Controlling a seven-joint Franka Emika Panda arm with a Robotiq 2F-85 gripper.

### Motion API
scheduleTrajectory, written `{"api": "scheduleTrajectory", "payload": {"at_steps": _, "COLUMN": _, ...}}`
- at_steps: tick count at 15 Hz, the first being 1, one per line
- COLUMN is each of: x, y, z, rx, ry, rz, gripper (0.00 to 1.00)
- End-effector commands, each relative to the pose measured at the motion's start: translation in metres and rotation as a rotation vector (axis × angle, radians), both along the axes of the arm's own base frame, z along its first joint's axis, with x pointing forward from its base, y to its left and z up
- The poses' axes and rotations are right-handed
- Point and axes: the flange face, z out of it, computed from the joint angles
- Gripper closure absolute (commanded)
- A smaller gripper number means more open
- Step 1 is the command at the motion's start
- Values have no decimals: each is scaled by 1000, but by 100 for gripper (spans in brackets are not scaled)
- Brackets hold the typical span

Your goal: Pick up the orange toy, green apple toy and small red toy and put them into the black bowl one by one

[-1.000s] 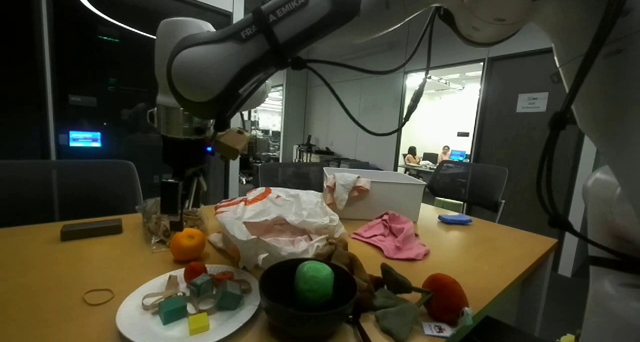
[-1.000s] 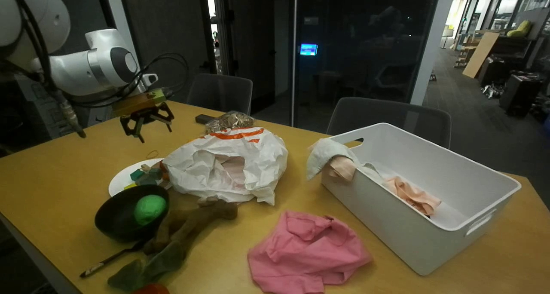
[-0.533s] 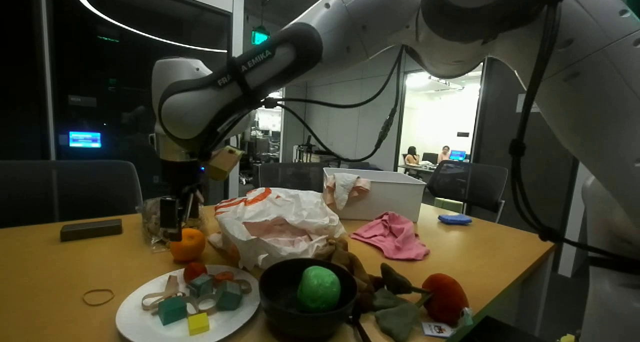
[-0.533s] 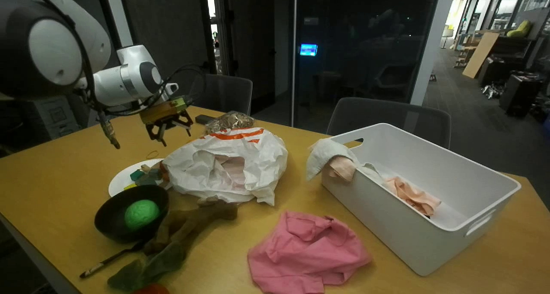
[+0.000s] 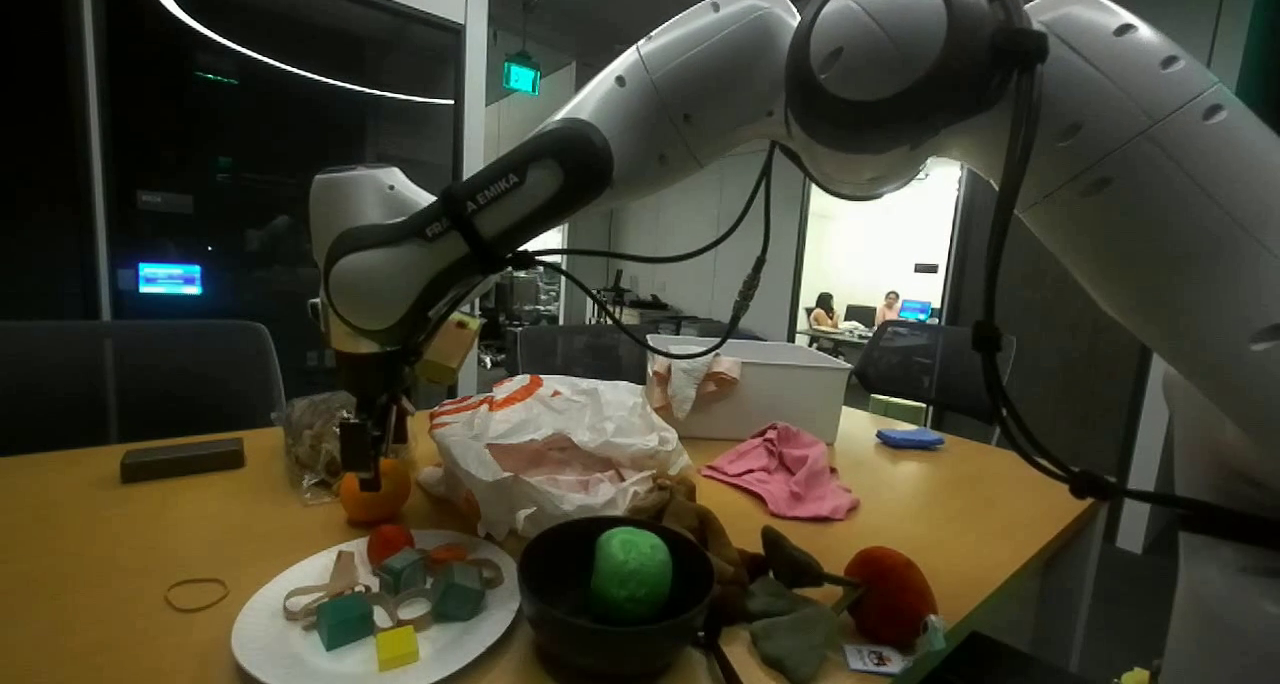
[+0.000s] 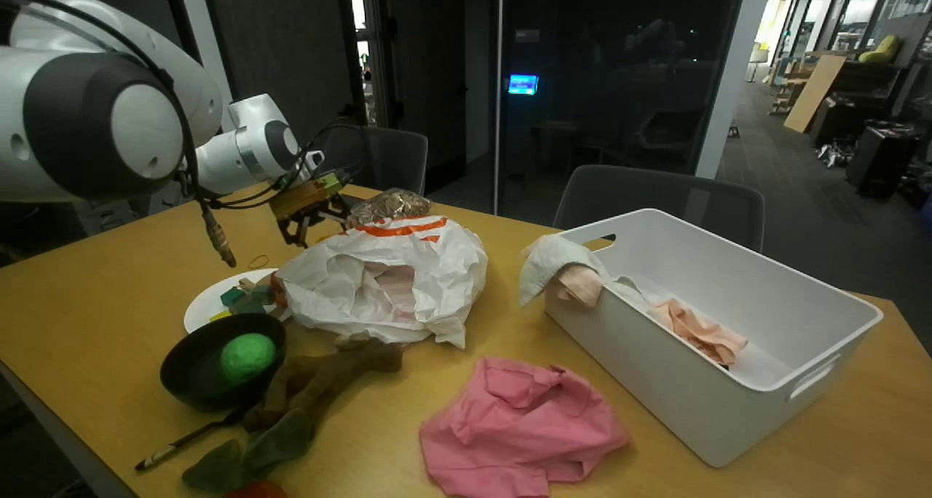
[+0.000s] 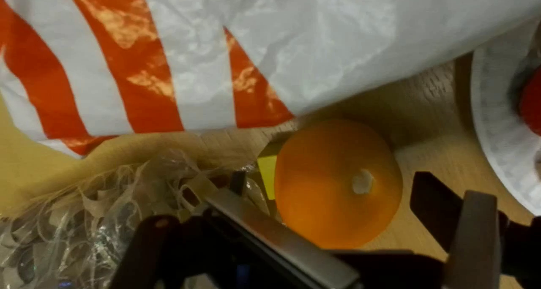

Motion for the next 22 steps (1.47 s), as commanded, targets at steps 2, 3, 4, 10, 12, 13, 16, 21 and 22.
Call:
{"api": "scheduleTrajectory", "payload": {"at_steps": 2, "x": 13, "y": 4, "z": -9, "rx": -15, "ry": -3, "rz": 14, "gripper": 0}}
{"api": "scheduleTrajectory", "payload": {"at_steps": 3, "x": 13, "y": 4, "z": -12, "rx": -17, "ry": 5, "rz": 23, "gripper": 0}}
{"api": "scheduleTrajectory", "payload": {"at_steps": 4, "x": 13, "y": 4, "z": -15, "rx": -22, "ry": 11, "rz": 28, "gripper": 22}}
{"api": "scheduleTrajectory", "payload": {"at_steps": 10, "x": 4, "y": 9, "z": 16, "rx": -30, "ry": 13, "rz": 22, "gripper": 45}}
{"api": "scheduleTrajectory", "payload": {"at_steps": 12, "x": -6, "y": 7, "z": 50, "rx": -25, "ry": 14, "rz": 4, "gripper": 45}}
{"api": "scheduleTrajectory", "payload": {"at_steps": 13, "x": -14, "y": 1, "z": 73, "rx": -19, "ry": 19, "rz": -18, "gripper": 45}}
{"api": "scheduleTrajectory", "payload": {"at_steps": 16, "x": -36, "y": -23, "z": 126, "rx": 22, "ry": 94, "rz": -117, "gripper": 45}}
{"api": "scheduleTrajectory", "payload": {"at_steps": 21, "x": -101, "y": -79, "z": 175, "rx": 189, "ry": 332, "rz": -243, "gripper": 45}}
{"api": "scheduleTrajectory", "payload": {"at_steps": 22, "x": -115, "y": -90, "z": 176, "rx": 222, "ry": 381, "rz": -277, "gripper": 45}}
